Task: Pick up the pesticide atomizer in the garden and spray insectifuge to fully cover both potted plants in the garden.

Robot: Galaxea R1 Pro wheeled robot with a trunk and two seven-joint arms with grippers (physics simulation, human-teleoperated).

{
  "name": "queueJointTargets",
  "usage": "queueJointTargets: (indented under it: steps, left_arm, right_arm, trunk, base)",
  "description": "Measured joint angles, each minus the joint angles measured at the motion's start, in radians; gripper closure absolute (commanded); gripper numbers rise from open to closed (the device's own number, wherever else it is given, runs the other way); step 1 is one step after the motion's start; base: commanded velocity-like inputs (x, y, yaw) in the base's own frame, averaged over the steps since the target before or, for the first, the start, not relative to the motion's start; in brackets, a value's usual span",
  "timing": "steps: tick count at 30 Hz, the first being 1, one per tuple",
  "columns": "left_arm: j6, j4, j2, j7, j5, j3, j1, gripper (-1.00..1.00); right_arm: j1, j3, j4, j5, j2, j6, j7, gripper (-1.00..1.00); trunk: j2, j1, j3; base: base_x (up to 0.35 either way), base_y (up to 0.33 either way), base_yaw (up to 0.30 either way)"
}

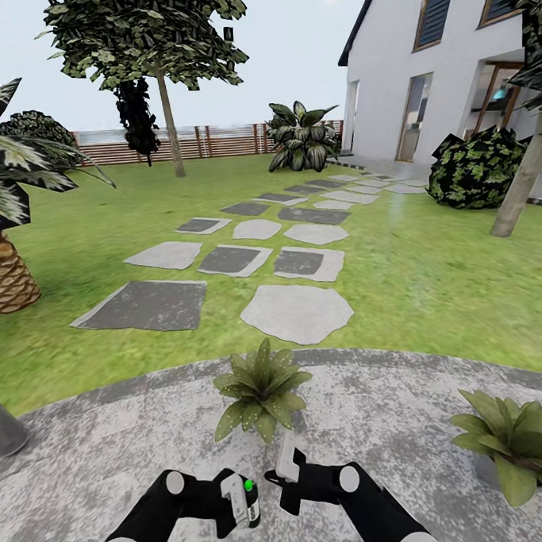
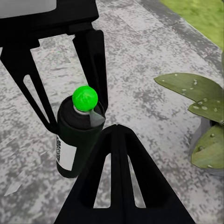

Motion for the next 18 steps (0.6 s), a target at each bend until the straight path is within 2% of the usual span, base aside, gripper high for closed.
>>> queueJointTargets:
  steps: [11,16,18]
  left_arm:
    - [0.0,-0.001,-0.012,0.018,0.001,0.003,0.0,1.0]
    - [-0.001,0.002,-0.014,0.035,0.062,-0.002,0.0,1.0]
    - [-0.002,0.003,-0.015,0.036,0.072,-0.002,0.0,1.0]
  right_arm:
    - [-0.002,0.0,0.0,0.0,0.0,0.0,0.0,1.0]
    - [-0.002,0.0,0.0,-0.001,0.0,0.0,0.0,1.0]
    - [-0.002,0.0,0.0,-0.001,0.0,0.0,0.0,1.0]
  trunk:
    - [0.0,0.0,0.0]
    - [0.0,0.0,0.0]
    - [0.0,0.0,0.0]
  base:
    - [0.0,0.0,0.0]
    - [0.0,0.0,0.0]
    - [0.0,0.0,0.0]
